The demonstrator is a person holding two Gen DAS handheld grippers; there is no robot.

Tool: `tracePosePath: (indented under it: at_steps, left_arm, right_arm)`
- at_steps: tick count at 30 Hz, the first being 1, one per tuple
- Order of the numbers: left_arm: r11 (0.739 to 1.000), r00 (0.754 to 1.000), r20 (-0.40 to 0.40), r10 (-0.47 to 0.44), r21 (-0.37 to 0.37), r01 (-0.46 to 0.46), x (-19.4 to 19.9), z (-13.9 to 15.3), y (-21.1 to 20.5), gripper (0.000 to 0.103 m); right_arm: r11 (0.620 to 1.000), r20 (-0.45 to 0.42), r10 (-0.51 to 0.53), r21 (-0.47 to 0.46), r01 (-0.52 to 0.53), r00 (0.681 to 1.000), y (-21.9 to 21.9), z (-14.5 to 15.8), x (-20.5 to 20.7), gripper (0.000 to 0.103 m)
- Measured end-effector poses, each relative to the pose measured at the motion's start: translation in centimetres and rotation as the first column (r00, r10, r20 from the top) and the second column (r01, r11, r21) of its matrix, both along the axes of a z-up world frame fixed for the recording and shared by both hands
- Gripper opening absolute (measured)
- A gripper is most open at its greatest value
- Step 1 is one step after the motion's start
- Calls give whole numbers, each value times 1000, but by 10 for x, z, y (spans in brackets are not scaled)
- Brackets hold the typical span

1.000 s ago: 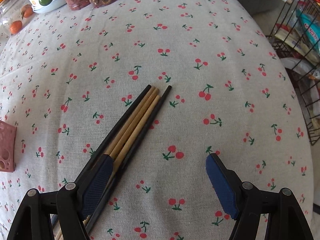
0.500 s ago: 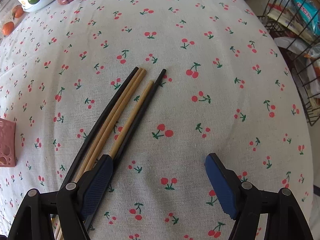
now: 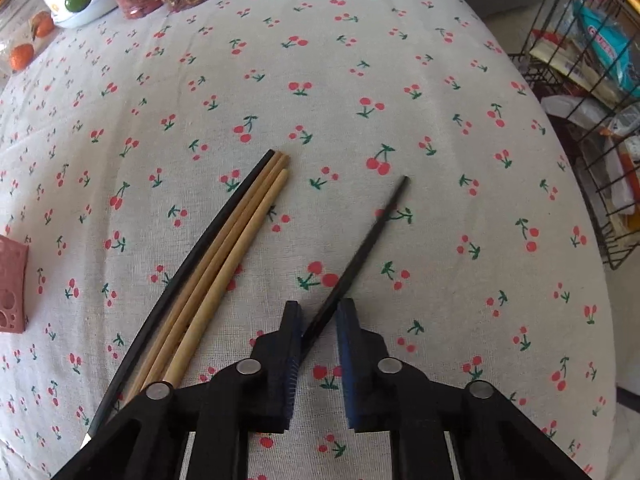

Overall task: Organize utensils
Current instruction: 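Lift the black chopstick with the right tool while the left tool grasps a wooden chopstick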

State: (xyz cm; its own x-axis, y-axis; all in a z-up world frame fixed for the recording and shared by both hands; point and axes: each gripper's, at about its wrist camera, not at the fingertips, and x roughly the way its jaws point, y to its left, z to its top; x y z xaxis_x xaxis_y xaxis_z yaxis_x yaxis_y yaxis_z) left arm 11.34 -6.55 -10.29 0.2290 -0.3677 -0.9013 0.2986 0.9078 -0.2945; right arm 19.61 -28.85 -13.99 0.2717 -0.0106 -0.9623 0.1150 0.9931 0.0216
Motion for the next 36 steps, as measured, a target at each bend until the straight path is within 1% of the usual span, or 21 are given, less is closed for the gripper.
tracePosePath:
  at_steps: [1,2,3,4,5,7,8,11,15,19,23,28,32,33,36]
  left_arm:
    - [1000,1000,9,-13,-9,13,0,2,-6,73]
    - [999,999,18,-30,-12,30,0,4,-14,63]
    - [999,998,28,-49,-12,50,1,6,-23,57]
    - [997,997,36,-69,-13,70,3,6,-32,47]
    - [996,995,41,-89,-11,89,5,6,-43,42]
    - [993,992,31,-120,-9,121,13,1,-66,35]
    - [991,991,16,-135,-16,136,20,-2,-76,31]
    - [988,988,-32,-150,-24,149,42,-16,-102,22]
    - [991,990,-51,-135,0,135,69,-27,-126,17]
    - [991,990,-67,-122,49,126,88,-37,-140,14]
    - [986,991,-72,-110,118,118,99,-45,-146,13]
    - [978,992,-65,-108,173,118,104,-49,-150,13]
    - [971,988,-98,-117,199,134,106,-58,-156,13]
    - [970,989,-83,-121,204,136,106,-58,-161,13]
    - [962,988,-85,-130,228,147,106,-60,-167,13]
  right_arm:
    - [999,-3,-24,27,24,1000,-7,1,-2,6]
    - [997,-3,-49,57,49,999,-14,1,-4,5]
    - [994,0,-68,87,67,998,-22,3,-6,4]
    - [991,3,-83,107,83,997,-28,5,-9,4]
    - [988,12,-94,120,92,995,-33,9,-11,4]
    - [984,32,-105,149,99,994,-43,17,-16,4]
    - [981,40,-110,164,102,993,-47,20,-19,4]
    - [974,50,-117,199,105,992,-60,24,-26,4]
    - [965,59,-124,240,107,991,-77,28,-32,4]
    - [962,74,-115,256,93,991,-88,32,-34,4]
    - [960,81,-98,270,73,992,-90,33,-31,4]
    - [957,78,-83,283,58,994,-90,33,-27,4]
    - [957,75,-80,284,56,994,-88,33,-27,4]
    - [957,75,-79,283,55,994,-88,33,-27,4]
    - [957,74,-79,286,54,994,-87,33,-28,4]
